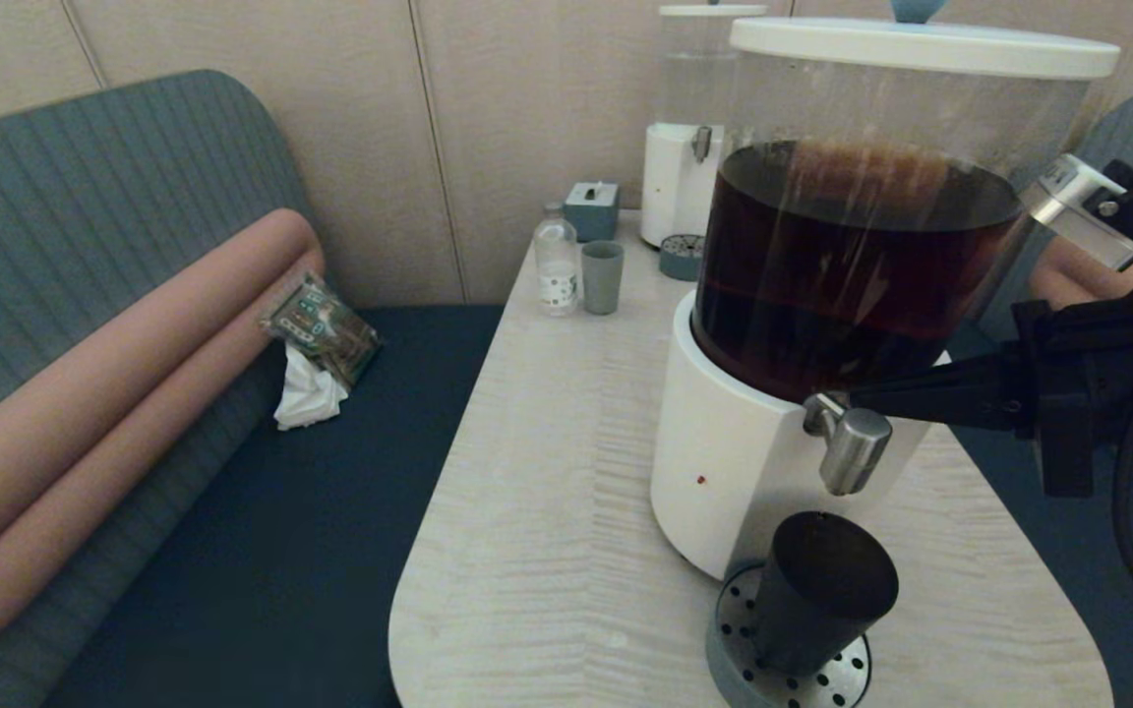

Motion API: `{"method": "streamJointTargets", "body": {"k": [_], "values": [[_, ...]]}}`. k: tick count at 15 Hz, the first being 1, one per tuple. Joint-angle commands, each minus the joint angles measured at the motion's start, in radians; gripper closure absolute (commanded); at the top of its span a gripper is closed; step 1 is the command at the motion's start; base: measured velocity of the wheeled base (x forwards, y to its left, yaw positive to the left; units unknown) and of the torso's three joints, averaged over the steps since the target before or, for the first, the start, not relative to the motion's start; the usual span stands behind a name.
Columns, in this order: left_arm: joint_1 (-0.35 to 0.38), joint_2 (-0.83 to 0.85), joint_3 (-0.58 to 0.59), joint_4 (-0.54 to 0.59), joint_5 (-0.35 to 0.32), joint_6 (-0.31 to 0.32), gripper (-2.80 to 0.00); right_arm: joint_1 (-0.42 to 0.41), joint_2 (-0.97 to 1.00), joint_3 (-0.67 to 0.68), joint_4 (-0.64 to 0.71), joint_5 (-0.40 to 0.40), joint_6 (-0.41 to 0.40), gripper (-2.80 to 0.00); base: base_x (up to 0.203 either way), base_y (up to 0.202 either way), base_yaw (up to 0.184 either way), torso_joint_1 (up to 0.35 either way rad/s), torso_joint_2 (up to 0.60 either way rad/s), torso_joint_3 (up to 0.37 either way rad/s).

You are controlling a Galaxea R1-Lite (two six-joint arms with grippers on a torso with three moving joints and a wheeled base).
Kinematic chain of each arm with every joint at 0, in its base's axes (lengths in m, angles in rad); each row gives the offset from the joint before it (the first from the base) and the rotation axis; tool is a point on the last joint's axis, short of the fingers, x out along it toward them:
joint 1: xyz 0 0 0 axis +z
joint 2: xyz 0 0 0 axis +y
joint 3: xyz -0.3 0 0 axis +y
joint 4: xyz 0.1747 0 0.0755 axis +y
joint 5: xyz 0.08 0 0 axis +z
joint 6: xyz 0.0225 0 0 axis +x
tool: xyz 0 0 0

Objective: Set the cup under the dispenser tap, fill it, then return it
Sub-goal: Turn on the faucet

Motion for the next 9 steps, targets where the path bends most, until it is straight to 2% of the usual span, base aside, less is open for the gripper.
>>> {"method": "streamJointTargets", "body": {"k": [1,9], "values": [[0.0,0.0,0.0,0.0,0.0,0.0,0.0,0.0,-0.016,0.007,0.002,0.003,-0.002,0.0,0.0,0.0,0.0,0.0,0.0,0.0],[0.0,0.0,0.0,0.0,0.0,0.0,0.0,-0.034,-0.055,0.018,0.002,-0.016,-0.002,0.0,0.0,0.0,0.0,0.0,0.0,0.0]]}}
